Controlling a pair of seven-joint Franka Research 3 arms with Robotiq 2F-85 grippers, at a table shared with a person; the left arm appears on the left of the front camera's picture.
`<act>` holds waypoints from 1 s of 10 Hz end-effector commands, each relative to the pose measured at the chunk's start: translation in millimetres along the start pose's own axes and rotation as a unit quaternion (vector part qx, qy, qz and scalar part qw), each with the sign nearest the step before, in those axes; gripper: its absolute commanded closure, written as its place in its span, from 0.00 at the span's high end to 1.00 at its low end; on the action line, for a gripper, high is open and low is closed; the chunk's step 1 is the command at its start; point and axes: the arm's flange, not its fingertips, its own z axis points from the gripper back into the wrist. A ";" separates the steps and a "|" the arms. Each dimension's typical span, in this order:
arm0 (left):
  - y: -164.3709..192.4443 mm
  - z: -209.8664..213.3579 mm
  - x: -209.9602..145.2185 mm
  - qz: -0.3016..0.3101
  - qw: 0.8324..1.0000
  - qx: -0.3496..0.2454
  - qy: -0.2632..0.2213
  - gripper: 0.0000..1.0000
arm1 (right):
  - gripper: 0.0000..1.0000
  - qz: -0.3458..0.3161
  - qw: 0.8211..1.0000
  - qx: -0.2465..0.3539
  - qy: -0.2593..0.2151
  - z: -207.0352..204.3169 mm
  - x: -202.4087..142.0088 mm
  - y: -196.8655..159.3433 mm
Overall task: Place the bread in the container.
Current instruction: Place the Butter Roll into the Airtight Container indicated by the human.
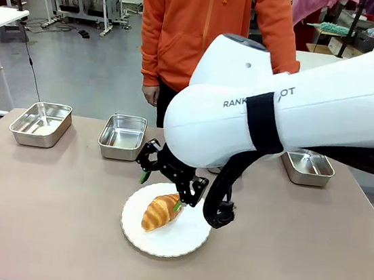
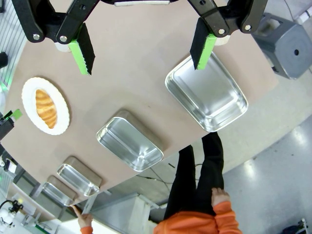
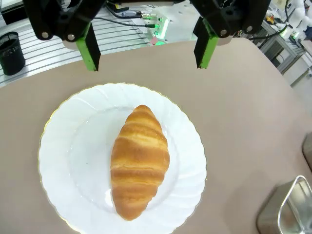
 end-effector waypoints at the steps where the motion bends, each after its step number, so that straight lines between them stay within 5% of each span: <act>1: 0.3 1.3 -0.1 0.000 1.000 -0.001 -0.007 1.00 | 1.00 0.011 1.000 0.004 -0.020 16.6 4.6 -8.3; 3: 0.3 1.3 -0.1 0.000 1.000 -0.001 -0.007 1.00 | 1.00 0.000 1.000 0.002 -0.003 5.1 2.7 -1.2; 5: 0.3 1.3 -0.1 0.000 1.000 -0.001 -0.007 1.00 | 1.00 -0.083 0.996 -0.007 -0.038 -9.5 5.2 10.9; 9: 0.3 1.3 -0.1 0.000 1.000 -0.001 -0.007 1.00 | 1.00 -0.102 0.990 -0.051 -0.087 -54.0 10.2 39.3; 10: 0.3 1.3 -0.1 0.000 1.000 -0.001 -0.007 1.00 | 1.00 -0.100 0.991 -0.060 -0.068 -61.0 9.9 43.7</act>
